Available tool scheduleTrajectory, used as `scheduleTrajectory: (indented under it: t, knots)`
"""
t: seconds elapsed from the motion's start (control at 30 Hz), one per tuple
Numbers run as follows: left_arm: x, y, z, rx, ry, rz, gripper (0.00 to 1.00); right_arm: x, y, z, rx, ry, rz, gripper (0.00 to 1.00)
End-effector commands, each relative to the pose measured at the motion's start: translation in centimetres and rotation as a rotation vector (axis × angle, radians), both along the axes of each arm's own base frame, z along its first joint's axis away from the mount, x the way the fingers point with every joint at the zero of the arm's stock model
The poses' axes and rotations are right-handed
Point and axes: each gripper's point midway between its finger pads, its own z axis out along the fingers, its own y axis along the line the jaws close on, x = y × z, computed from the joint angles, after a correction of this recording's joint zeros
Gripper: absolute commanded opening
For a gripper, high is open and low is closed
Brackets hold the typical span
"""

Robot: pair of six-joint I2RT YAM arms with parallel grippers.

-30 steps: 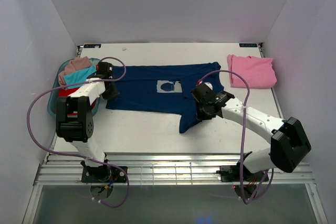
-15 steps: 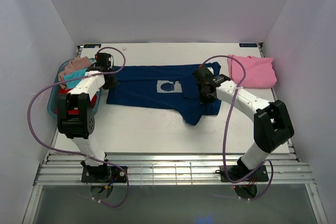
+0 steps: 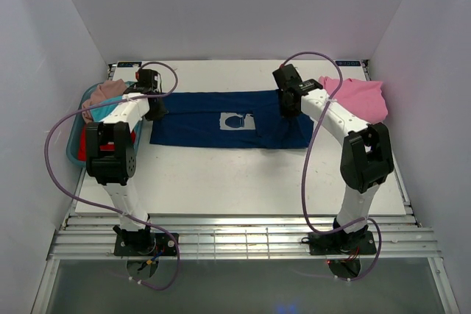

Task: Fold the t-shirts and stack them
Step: Fold the tshirt

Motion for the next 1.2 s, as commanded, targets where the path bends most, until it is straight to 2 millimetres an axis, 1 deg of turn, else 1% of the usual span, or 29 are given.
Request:
scheduleTrajectory:
  t: [0.0,0.17,0.2,0.23,0.3,0.37,0.43,0.47,0.53,0.57,0.6,0.7,0.83,1.0,1.03,1.07,1.13,1.17]
  knots:
    - [1.5,0.8,2.0,0.027,-0.05,0.01,0.0,2.2,-0.8,1.4,-0.019,-0.032,0.004,0.08]
    - [2.2,1.2,2.6,0.043,-0.068,0.026,0.0,3.7,-1.4,1.9,-0.029,-0.038,0.002,0.08]
    - [2.2,1.3,2.7,0.045,-0.07,0.03,0.0,3.9,-1.7,1.7,-0.035,-0.027,-0.004,0.08]
    - [2.3,1.4,2.8,0.042,-0.075,0.032,0.0,4.3,-1.6,2.1,-0.033,-0.037,-0.002,0.08]
    - [2.4,1.4,2.7,0.04,-0.076,0.038,0.0,4.7,-1.9,2.0,-0.036,-0.032,-0.006,0.08]
    - [2.5,1.5,2.5,0.041,-0.073,0.041,0.0,5.2,-2.0,2.2,-0.036,-0.038,-0.007,0.08]
    - [2.7,1.5,2.4,0.04,-0.074,0.041,0.0,5.4,-2.2,1.8,-0.041,-0.029,-0.009,0.08]
    - [2.8,1.5,2.1,0.04,-0.068,0.041,0.0,5.7,-2.2,2.0,-0.04,-0.034,-0.007,0.08]
    - [3.1,1.7,2.0,0.041,-0.067,0.042,0.0,6.0,-2.4,1.5,-0.044,-0.023,-0.011,0.08]
    - [3.3,1.7,1.9,0.043,-0.069,0.043,0.0,6.3,-2.4,1.8,-0.043,-0.03,-0.01,0.08]
    - [3.5,1.8,1.8,0.043,-0.067,0.043,0.0,6.5,-2.5,1.4,-0.046,-0.021,-0.015,0.08]
    - [3.9,2.1,1.5,0.048,-0.064,0.051,0.0,7.1,-2.7,1.3,-0.05,-0.022,-0.016,0.08]
    - [4.7,2.4,1.8,0.049,-0.079,0.058,0.0,7.9,-3.0,1.3,-0.051,-0.023,-0.021,0.08]
    - [5.8,2.2,2.1,0.038,-0.096,0.049,0.0,8.8,-3.2,1.1,-0.06,-0.022,-0.017,0.08]
    - [5.9,2.2,1.8,0.036,-0.09,0.048,0.0,9.1,-3.1,1.3,-0.058,-0.027,-0.016,0.08]
    - [6.3,2.1,2.1,0.035,-0.101,0.044,0.0,9.2,-3.2,1.3,-0.059,-0.025,-0.016,0.08]
    - [6.7,2.0,2.0,0.032,-0.102,0.035,0.0,9.5,-3.2,0.9,-0.064,-0.015,-0.014,0.08]
    - [7.1,2.0,1.9,0.032,-0.103,0.035,0.0,9.8,-3.2,1.1,-0.063,-0.021,-0.013,0.08]
